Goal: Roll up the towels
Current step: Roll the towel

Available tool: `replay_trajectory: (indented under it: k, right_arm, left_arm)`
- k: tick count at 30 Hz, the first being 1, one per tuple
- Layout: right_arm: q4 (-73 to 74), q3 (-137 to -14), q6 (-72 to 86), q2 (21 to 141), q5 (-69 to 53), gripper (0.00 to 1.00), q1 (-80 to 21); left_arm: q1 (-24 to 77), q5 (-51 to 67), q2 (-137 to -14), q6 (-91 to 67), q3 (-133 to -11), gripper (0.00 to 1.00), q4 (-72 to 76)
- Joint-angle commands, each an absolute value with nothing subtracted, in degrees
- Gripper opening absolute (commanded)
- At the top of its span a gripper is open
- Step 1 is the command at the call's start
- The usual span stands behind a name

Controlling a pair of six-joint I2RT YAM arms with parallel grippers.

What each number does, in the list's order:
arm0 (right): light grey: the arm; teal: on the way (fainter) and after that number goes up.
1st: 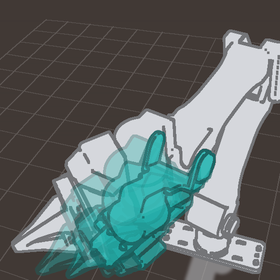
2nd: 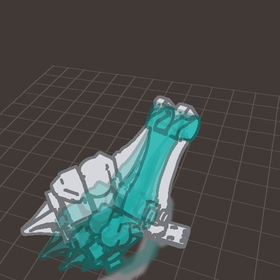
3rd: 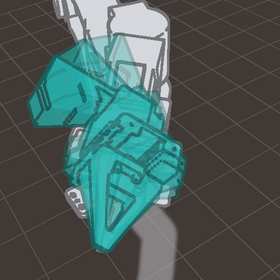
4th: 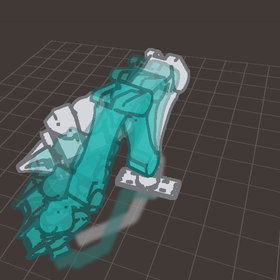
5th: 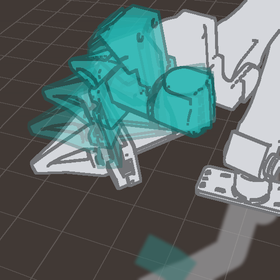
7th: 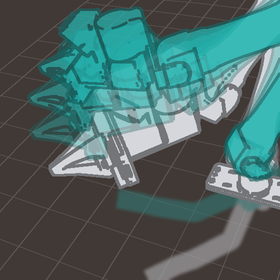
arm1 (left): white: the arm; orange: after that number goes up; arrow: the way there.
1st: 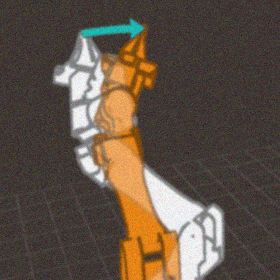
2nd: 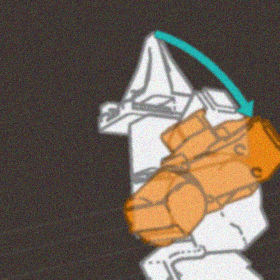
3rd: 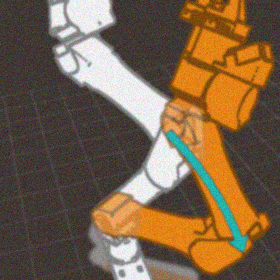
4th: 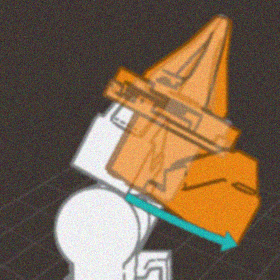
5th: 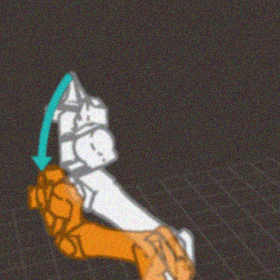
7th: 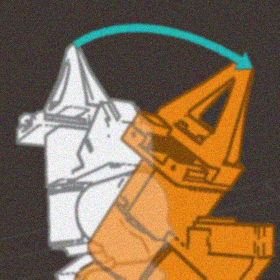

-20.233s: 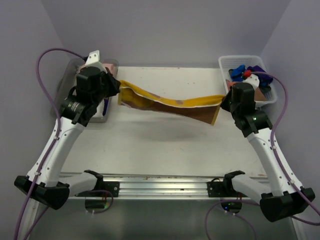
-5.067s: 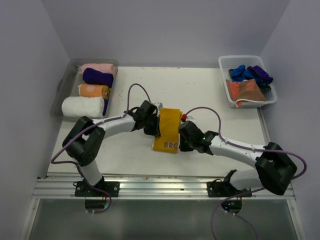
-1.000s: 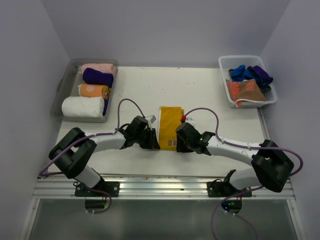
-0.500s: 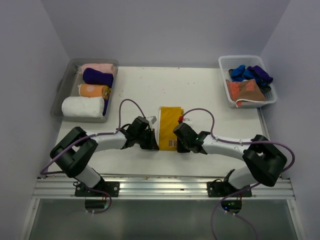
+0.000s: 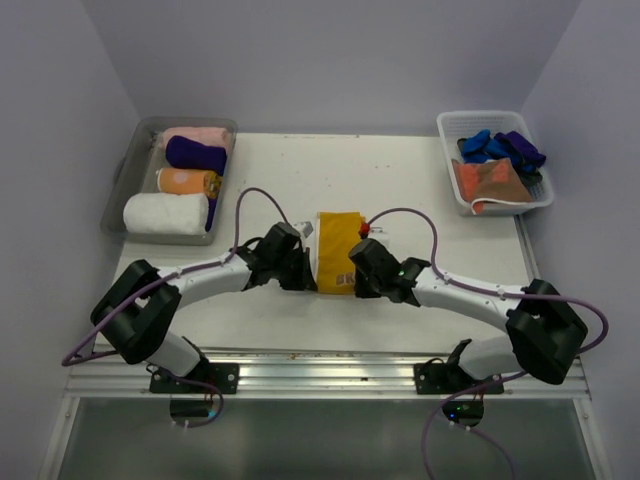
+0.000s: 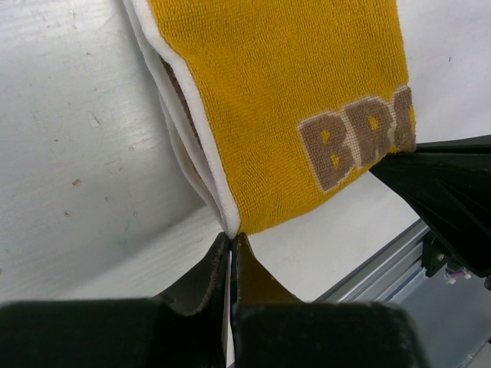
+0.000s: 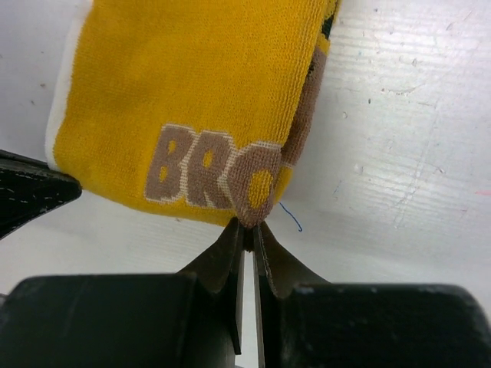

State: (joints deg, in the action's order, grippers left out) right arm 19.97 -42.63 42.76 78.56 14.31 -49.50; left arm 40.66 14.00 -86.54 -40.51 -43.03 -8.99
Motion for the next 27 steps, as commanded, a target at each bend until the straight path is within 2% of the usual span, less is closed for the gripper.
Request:
replay_trajectory:
  k: [1,10,18,19,21,22,23,25,27]
  right_arm:
    - [22.3,-46.0,42.0,76.8,17.4,0.02,-49.6]
    - [24.3,-50.9,39.4,79.9,18.3,0.04,-49.4]
    - [22.0,-43.5,43.1,77.2,13.8,0.04,-49.5]
    - [21.9,-42.3,43.6,76.9,13.3,0.12,-49.6]
    - [21.5,-41.5,43.5,76.7,12.0,0.28,-49.7]
    - [21.7,-41.5,43.2,76.1,11.9,0.38,-49.7]
    - [22.7,-41.7,41.5,75.5,12.9,0.41,-49.7]
    - [24.4,-43.2,39.7,74.4,15.1,0.45,-49.7]
    - [26.5,-46.0,35.3,72.5,18.5,0.44,-49.6]
  left_arm:
    - [41.0,12.2,-84.3,-40.6,-46.5,0.0,-12.3]
    - [40.8,11.5,-86.6,-39.8,-52.0,0.0,-16.4]
    - [40.8,15.6,-86.2,-40.4,-45.8,0.0,-12.7]
    - [40.9,16.3,-86.7,-40.3,-45.7,0.0,-12.7]
    - [40.9,16.6,-88.0,-39.2,-46.5,0.16,-14.1]
    - [40.9,16.4,-88.0,-38.9,-47.0,0.34,-14.1]
    - [40.9,16.1,-87.8,-38.4,-47.3,0.42,-14.4]
    - [40.9,14.6,-86.6,-38.1,-48.7,0.51,-15.6]
    - [40.8,12.6,-85.8,-37.6,-51.5,0.5,-17.3]
